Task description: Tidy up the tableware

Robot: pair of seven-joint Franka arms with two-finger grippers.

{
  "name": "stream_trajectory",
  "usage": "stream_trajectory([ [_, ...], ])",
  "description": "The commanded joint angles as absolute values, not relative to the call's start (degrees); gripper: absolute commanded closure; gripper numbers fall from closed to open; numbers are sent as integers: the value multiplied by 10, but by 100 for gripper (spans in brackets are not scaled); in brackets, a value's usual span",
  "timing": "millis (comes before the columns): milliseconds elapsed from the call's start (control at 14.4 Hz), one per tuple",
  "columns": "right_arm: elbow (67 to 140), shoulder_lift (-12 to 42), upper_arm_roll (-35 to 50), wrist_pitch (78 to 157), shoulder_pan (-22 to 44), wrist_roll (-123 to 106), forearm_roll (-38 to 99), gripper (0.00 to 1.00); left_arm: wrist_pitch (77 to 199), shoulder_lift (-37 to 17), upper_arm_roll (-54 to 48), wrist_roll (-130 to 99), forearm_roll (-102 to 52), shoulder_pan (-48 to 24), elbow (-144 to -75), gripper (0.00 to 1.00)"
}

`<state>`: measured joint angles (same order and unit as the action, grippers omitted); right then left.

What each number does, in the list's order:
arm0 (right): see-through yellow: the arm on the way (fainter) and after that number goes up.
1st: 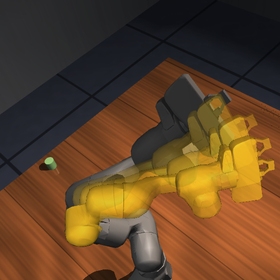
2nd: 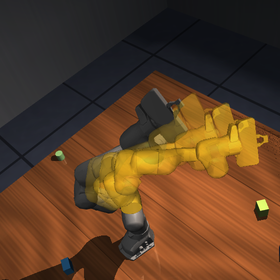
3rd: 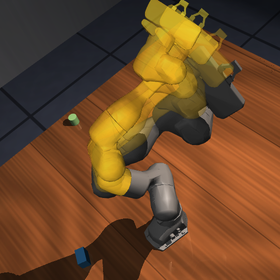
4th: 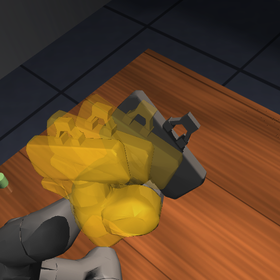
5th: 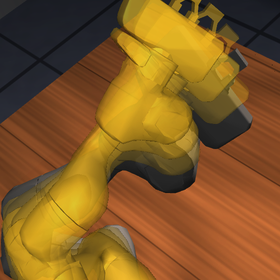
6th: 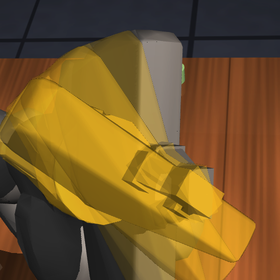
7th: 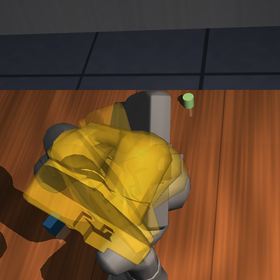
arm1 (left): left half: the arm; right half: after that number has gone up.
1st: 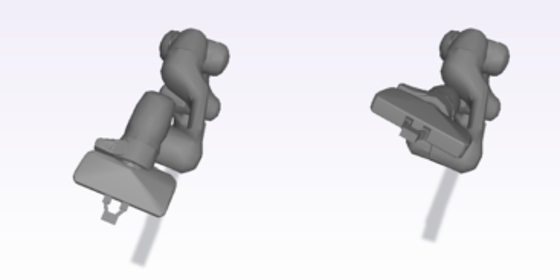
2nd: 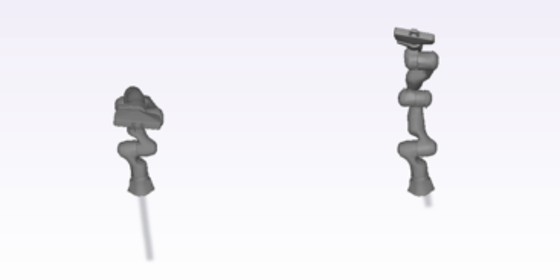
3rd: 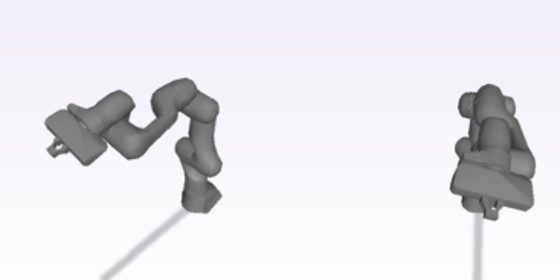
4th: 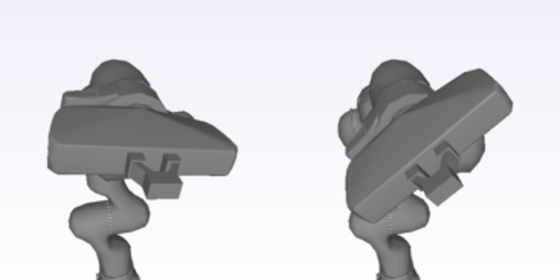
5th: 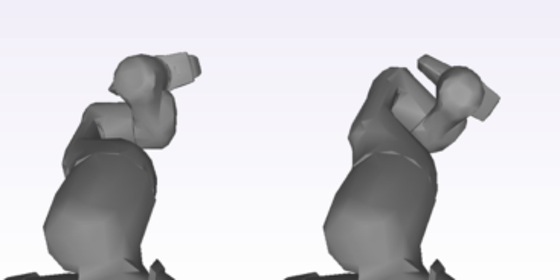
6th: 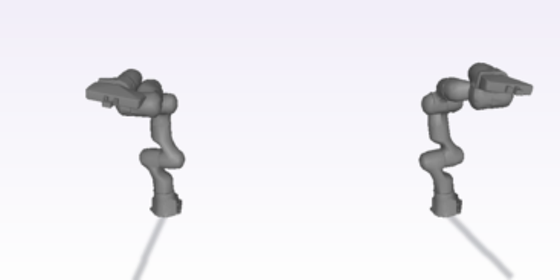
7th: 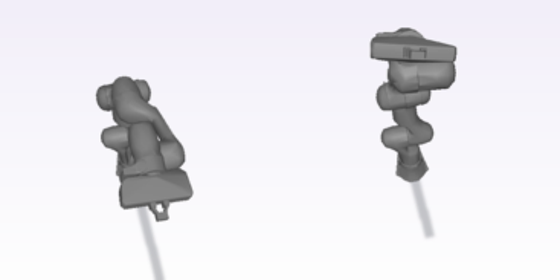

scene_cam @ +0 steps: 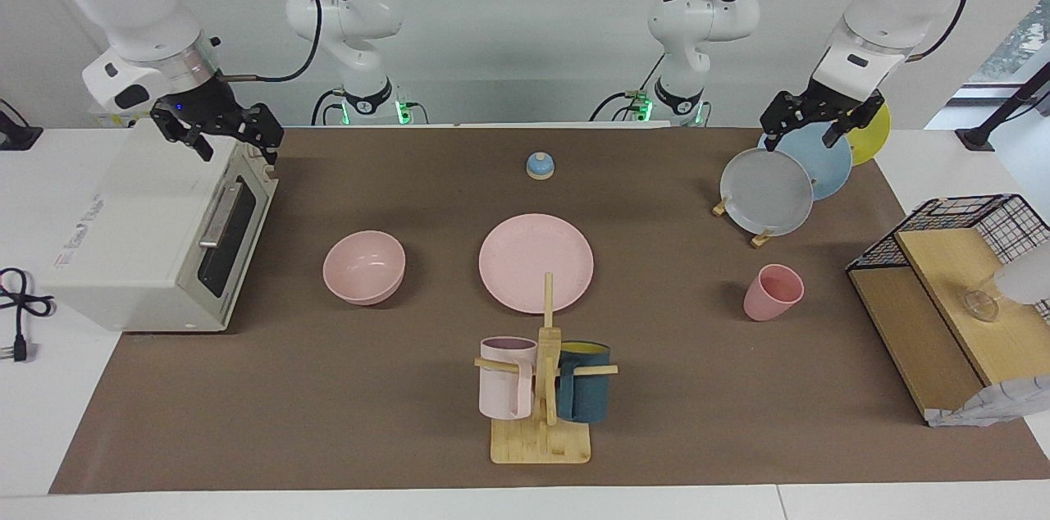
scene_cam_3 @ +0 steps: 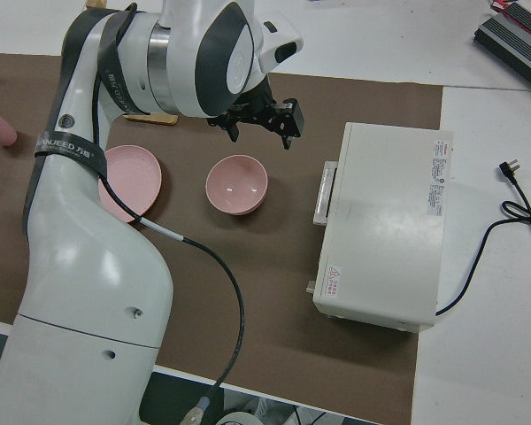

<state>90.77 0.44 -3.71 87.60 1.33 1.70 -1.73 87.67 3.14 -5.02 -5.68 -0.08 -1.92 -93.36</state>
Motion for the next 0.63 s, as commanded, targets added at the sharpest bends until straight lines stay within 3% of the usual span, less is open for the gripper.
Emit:
stream_trajectory([
  [0,898,9,-38,864,12,-4,-11,0,870,42,-54,-57,9,-15,-941,0],
  [348,899,4,-40,879,12,-6,-1,0,870,42,-54,-57,9,-16,-941,0],
  [557,904,5,-33,902,50,-34,-2,0,870,42,-54,-57,9,-15,-941,0],
])
